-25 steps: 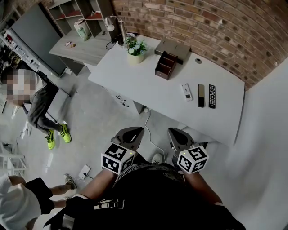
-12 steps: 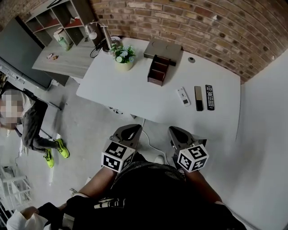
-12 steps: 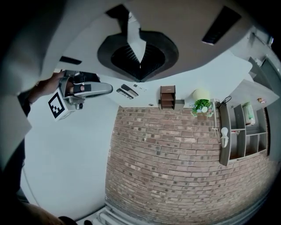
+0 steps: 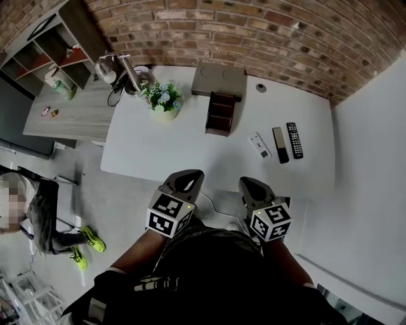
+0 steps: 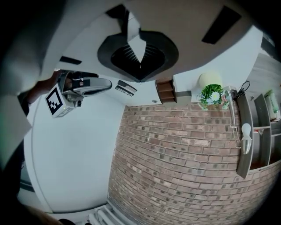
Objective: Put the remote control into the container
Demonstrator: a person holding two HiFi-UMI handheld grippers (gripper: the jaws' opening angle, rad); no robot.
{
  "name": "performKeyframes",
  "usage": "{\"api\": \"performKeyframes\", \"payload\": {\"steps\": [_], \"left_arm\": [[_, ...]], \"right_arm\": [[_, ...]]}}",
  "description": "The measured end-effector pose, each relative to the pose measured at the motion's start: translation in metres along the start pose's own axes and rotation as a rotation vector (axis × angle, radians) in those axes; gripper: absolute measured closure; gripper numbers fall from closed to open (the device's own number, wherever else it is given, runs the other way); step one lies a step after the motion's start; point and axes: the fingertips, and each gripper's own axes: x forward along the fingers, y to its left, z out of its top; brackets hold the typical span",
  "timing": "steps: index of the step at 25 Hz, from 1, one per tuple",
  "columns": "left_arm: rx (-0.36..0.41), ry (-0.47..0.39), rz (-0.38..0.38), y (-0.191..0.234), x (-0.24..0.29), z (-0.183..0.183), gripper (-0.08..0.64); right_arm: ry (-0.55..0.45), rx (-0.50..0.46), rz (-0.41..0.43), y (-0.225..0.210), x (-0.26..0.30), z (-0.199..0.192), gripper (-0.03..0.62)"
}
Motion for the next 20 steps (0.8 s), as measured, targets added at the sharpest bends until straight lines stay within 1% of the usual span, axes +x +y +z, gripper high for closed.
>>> {"api": "performKeyframes", "payload": {"steps": [2, 5, 9, 11, 14, 18, 20], "left_arm": [[0.008, 0.010, -0.026, 0.015, 0.002, 0.001, 0.555], [0.053, 0.039, -0.071, 0.036, 0.003, 0.000, 0.555], [0.110, 0.073, -0.155, 0.053, 0.003, -0.001, 0.555], [0.141, 0.089, -0.180, 0.062, 0.005, -0.003, 0.555], [0.161, 0.108, -0.199, 0.074, 0.010, -0.007, 0.554], [0.156, 0.119, -0.230, 0.077, 0.018, -0.006, 0.555], [0.158, 0.130, -0.241, 0.077, 0.024, -0.006, 0.555]], "right_arm": [[0.007, 0.004, -0.033, 0.001, 0.012, 0.003, 0.583], [0.012, 0.012, -0.082, 0.003, 0.030, 0.008, 0.583], [-0.020, 0.074, -0.160, -0.002, 0.045, 0.012, 0.583], [-0.029, 0.081, -0.207, -0.007, 0.048, 0.013, 0.583], [-0.018, 0.042, -0.266, -0.015, 0.049, 0.016, 0.583], [-0.010, -0.033, -0.307, -0.023, 0.050, 0.025, 0.581], [0.010, -0.070, -0.327, -0.031, 0.052, 0.026, 0.581]]}}
